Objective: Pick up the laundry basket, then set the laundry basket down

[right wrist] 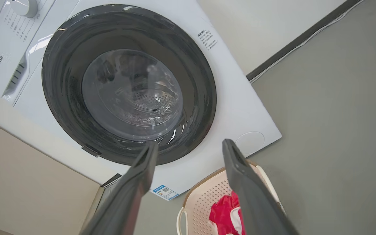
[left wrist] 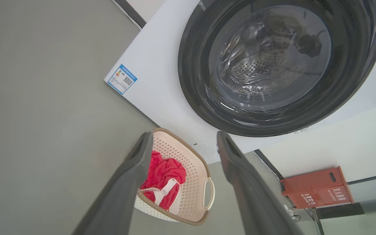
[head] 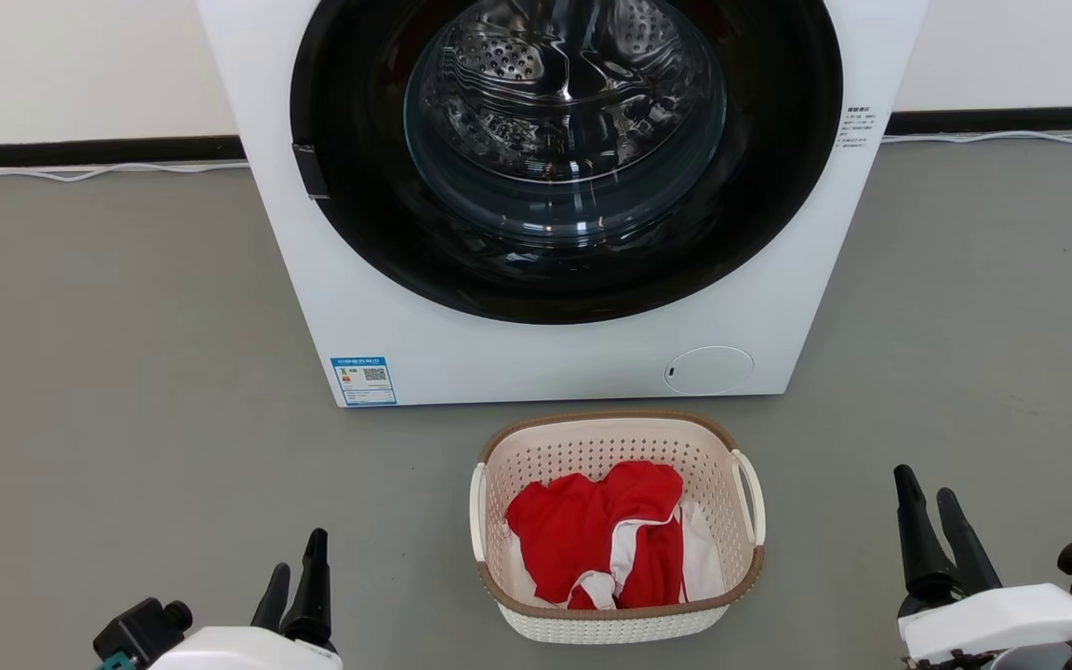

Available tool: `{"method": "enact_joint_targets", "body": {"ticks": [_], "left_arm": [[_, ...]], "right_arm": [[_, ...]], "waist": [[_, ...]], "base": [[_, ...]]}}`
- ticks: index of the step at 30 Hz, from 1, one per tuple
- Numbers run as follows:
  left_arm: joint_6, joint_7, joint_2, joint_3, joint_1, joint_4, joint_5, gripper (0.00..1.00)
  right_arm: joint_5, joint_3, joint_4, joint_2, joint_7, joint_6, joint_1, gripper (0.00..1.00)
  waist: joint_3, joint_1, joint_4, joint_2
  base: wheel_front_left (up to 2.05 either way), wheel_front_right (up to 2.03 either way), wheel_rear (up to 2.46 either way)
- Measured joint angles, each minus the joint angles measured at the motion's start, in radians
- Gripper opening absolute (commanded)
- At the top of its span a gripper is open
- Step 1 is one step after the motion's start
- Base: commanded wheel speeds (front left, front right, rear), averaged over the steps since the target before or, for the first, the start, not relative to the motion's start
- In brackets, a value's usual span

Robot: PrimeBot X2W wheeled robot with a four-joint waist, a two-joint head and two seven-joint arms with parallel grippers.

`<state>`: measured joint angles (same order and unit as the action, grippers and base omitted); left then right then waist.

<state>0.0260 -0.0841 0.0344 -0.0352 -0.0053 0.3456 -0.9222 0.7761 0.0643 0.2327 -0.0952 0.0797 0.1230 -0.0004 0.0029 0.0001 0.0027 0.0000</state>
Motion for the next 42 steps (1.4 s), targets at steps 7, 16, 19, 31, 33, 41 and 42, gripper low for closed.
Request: {"method": "enact_joint_targets", "body": {"ticks": [7,16,19,31,33,41,42], "left_arm": [[-0.01,-0.021,0.001,-0.002,0.0,-0.004,0.089,1.0],[-0.014,-0.05,0.002,-0.007,0.001,-0.022,0.243,1.0],[-0.018,-0.058,0.002,-0.009,0.001,-0.027,0.28,1.0],[-0.025,-0.093,0.003,-0.015,0.016,-0.043,0.435,1.0],[-0.026,-0.097,0.004,-0.015,0.016,-0.046,0.453,1.0],[-0.035,-0.12,0.005,-0.025,0.016,-0.049,0.547,1.0],[-0.035,-0.122,0.005,-0.027,0.016,-0.05,0.559,1.0]], "right_arm": [[-0.086,-0.001,0.002,-0.006,0.019,0.0,0.0,1.0],[-0.199,0.0,0.008,-0.011,0.049,0.0,0.005,1.0],[-0.231,0.0,0.009,-0.015,0.057,0.0,0.006,1.0],[-0.366,0.004,0.015,-0.016,0.09,0.0,0.025,1.0],[-0.391,0.005,0.019,-0.016,0.098,0.0,0.025,1.0],[-0.478,0.008,0.033,-0.025,0.12,0.0,0.025,1.0],[-0.489,0.008,0.034,-0.026,0.122,0.0,0.025,1.0]], "waist": [[-0.002,0.0,-0.001,0.0],[-0.002,0.0,0.001,0.0],[-0.003,-0.0001,0.001,0.0],[-0.002,0.0,-0.002,0.0],[-0.001,0.0,-0.003,0.0],[-0.001,0.0,-0.007,0.0],[-0.001,0.0,-0.008,0.0]], "base": [[0.0,0.0,0.0],[0.0,0.0,0.0],[0.0,0.0,0.0],[0.0,0.0,0.0],[0.0,0.0,0.0],[0.0,0.0,0.0],[0.0,0.0,0.0]]}}
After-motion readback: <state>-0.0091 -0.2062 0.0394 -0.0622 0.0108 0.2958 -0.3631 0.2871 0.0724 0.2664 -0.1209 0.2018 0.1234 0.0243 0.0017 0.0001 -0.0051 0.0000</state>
